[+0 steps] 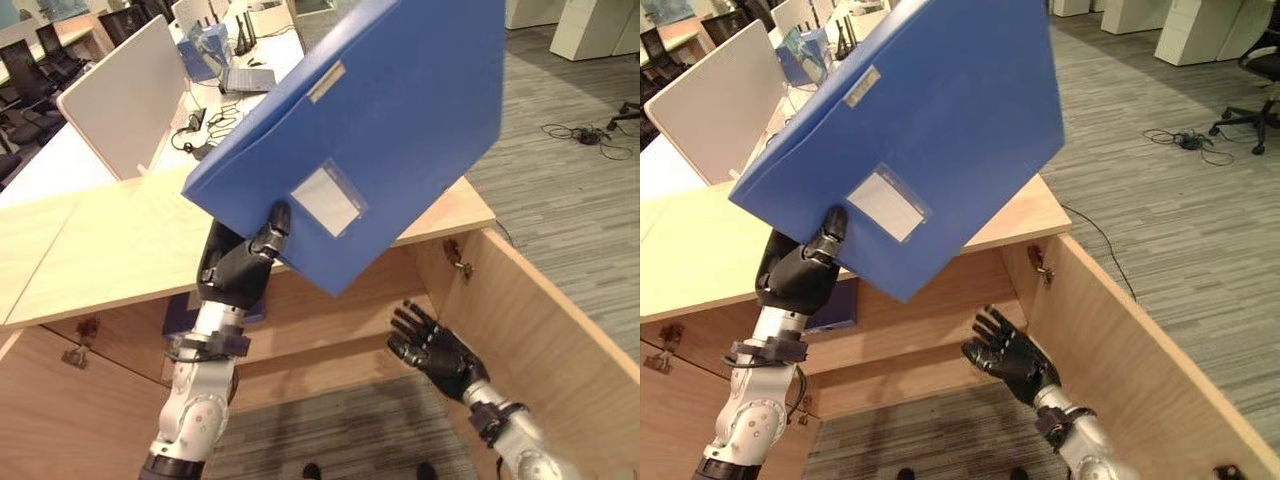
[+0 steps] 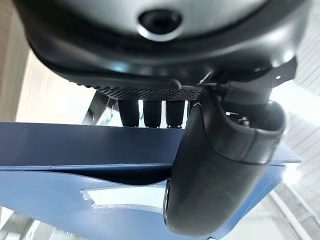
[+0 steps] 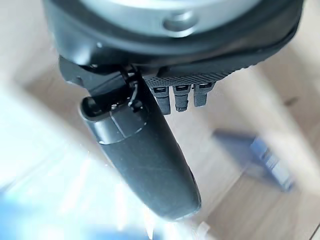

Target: Put the empty folder in the office cabinet

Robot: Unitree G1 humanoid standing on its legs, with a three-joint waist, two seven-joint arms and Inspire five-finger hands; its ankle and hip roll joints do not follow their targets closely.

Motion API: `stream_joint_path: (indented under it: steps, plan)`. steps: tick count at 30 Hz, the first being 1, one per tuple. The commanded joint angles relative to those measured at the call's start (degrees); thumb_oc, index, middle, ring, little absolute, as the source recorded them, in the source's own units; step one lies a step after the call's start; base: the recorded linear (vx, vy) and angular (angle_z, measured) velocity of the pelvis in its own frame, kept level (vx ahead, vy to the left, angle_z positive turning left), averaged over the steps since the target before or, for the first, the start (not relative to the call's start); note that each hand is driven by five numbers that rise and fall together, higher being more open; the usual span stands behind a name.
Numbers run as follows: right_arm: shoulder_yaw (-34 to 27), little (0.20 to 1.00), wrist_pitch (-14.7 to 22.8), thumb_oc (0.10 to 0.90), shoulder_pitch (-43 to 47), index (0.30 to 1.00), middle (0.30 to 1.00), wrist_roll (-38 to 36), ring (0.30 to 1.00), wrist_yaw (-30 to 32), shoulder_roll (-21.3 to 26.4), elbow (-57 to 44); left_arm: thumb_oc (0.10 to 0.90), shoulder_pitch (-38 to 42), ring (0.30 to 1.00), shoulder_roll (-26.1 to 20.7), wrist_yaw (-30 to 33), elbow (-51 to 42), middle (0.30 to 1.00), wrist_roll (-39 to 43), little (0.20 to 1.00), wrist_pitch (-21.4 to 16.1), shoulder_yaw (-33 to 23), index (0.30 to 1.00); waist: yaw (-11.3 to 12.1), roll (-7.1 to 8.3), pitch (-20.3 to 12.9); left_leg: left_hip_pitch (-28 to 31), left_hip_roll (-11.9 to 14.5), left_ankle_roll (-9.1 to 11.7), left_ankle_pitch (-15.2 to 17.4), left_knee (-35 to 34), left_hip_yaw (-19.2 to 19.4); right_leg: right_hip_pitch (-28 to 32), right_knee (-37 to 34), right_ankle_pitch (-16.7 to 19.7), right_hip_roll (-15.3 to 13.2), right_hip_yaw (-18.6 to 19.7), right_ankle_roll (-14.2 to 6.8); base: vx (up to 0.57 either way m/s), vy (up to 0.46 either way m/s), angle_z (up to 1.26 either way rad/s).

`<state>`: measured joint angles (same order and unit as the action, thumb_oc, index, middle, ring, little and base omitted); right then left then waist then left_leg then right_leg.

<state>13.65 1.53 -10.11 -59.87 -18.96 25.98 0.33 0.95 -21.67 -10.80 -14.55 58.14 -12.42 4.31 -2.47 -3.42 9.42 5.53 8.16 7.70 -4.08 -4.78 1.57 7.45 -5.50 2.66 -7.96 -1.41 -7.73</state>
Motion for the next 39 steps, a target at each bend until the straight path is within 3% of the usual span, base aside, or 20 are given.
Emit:
stream_joint_path:
  steps: [1, 14, 25, 30, 39]
  plan:
    - [-0.58, 0.900, 2.02, 0.800, 3.47, 0.900, 0.900, -5.02, 0.900, -4.78, -1.33, -6.84, 0.400, 5.98, 0.300, -1.89, -1.40, -4.01, 0.300, 0.29, 0.300, -6.08, -4.00, 0.300, 0.90, 1.51, -4.47, 2.01, -0.98, 0.19, 4.43, 1.24, -0.28, 2.31, 2.83, -8.52, 3.00, -2.76, 1.50, 0.05, 0.100, -0.07]
    - [0.02, 0.900, 4.03, 0.800, 6.18, 0.900, 0.900, -11.92, 0.900, -4.91, -5.93, -15.57, 0.400, 2.05, 0.300, -3.25, -1.47, -3.42, 0.300, 0.26, 0.300, -5.00, -5.69, 0.300, 1.35, 1.74, -5.93, 2.96, -2.79, -1.82, 5.53, 0.01, -0.15, 1.30, 4.76, -8.11, 0.58, -1.76, 0.07, -0.01, 0.066, 0.03]
    - [-0.14, 0.900, 7.13, 0.800, 10.43, 0.900, 0.900, -12.46, 0.900, -2.97, -9.20, -17.62, 0.400, -3.37, 0.300, -2.74, -2.58, -2.22, 0.300, 1.74, 0.300, -2.52, -5.54, 0.300, 2.24, 1.96, -6.69, 2.96, -3.30, -2.57, 6.10, -0.22, 0.87, 0.82, 2.58, -6.26, 0.22, -0.69, -0.39, -0.02, 0.024, -0.06]
    - [-0.26, 0.900, 8.58, 0.800, 12.61, 0.900, 0.900, -12.29, 0.900, -1.78, -10.69, -17.00, 0.400, -5.99, 0.300, -2.84, -4.81, -0.76, 0.300, 2.37, 0.300, 0.26, -3.63, 0.300, 2.64, 2.14, -6.53, 3.24, -3.36, -2.83, 6.14, -0.22, 0.97, 1.38, 2.13, -6.13, 0.07, -0.82, -0.47, 0.00, 0.003, -0.07]
    - [-0.46, 0.900, 8.50, 0.800, 13.34, 0.900, 0.900, -9.93, 0.900, -1.49, -10.74, -14.00, 0.400, -5.97, 0.300, -8.25, -12.28, -4.87, 0.300, 1.96, 0.300, 4.30, -1.29, 0.300, 3.19, 2.50, -6.86, 2.90, -3.69, -2.87, 5.91, -0.22, 0.46, 1.91, 1.72, -6.02, -0.14, -1.40, -0.75, 0.00, 0.001, 0.00]
